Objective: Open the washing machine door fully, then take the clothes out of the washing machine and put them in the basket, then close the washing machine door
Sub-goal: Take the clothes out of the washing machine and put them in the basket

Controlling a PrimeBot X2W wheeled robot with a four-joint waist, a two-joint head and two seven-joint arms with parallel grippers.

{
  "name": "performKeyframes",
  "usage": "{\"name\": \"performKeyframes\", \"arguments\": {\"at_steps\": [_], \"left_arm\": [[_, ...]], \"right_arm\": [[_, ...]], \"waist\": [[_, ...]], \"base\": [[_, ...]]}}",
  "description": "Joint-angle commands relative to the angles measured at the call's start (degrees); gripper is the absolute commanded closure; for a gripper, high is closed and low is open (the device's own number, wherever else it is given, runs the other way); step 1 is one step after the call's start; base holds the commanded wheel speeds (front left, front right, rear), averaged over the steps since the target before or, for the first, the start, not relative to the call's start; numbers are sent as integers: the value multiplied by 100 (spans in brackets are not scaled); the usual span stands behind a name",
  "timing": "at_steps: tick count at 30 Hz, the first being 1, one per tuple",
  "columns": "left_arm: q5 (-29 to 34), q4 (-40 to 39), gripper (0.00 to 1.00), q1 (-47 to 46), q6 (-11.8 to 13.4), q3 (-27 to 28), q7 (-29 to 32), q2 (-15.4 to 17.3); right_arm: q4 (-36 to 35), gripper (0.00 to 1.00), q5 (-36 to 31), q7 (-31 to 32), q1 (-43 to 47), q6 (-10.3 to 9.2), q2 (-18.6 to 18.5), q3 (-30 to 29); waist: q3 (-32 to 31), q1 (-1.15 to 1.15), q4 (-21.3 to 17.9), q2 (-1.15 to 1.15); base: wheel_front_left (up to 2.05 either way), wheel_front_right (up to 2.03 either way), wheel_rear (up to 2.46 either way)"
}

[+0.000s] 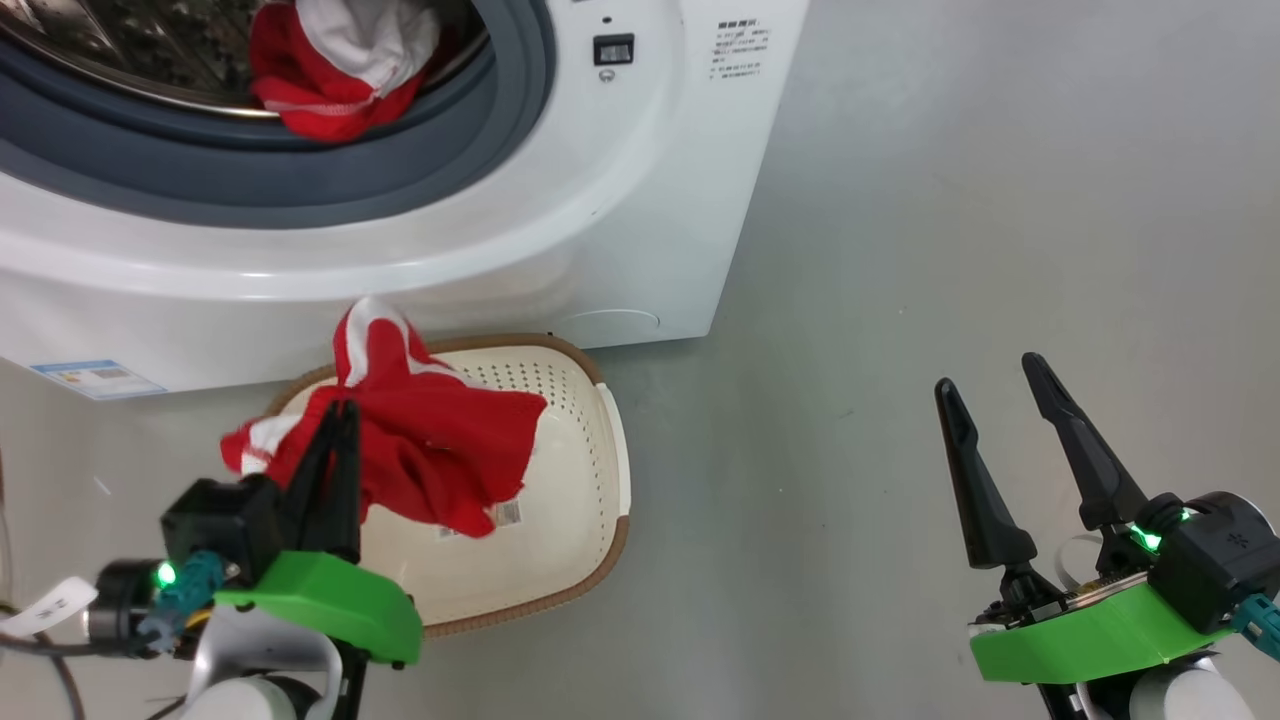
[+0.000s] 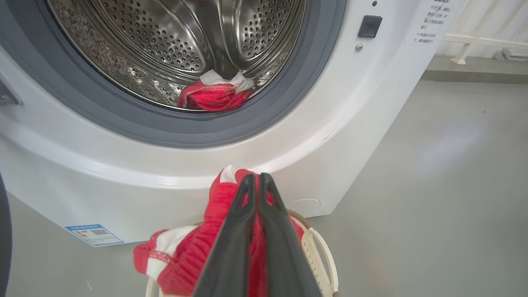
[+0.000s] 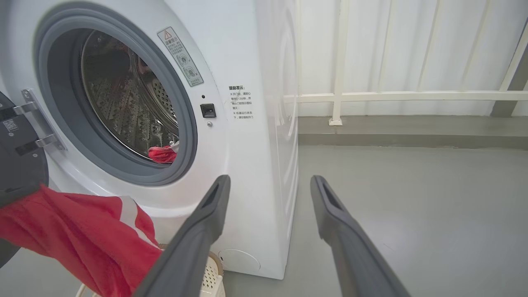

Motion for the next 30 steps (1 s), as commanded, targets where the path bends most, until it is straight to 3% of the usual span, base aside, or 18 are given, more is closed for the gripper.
{"name": "performKeyframes", "arguments": {"at_steps": [1, 30], "left_arm": [[-57, -51, 100, -125, -49, 199, -90, 73], [-663, 4658, 100, -1927, -1318, -82, -1079, -1090]], "right_arm": [[-164, 0, 3, 11, -12, 28, -44, 102], [-101, 0, 33, -71, -331, 28, -44, 329]], "waist": [[45, 0, -21, 0], [930, 0, -218, 0]], "base": [[0, 0, 0], [0, 0, 0]]}}
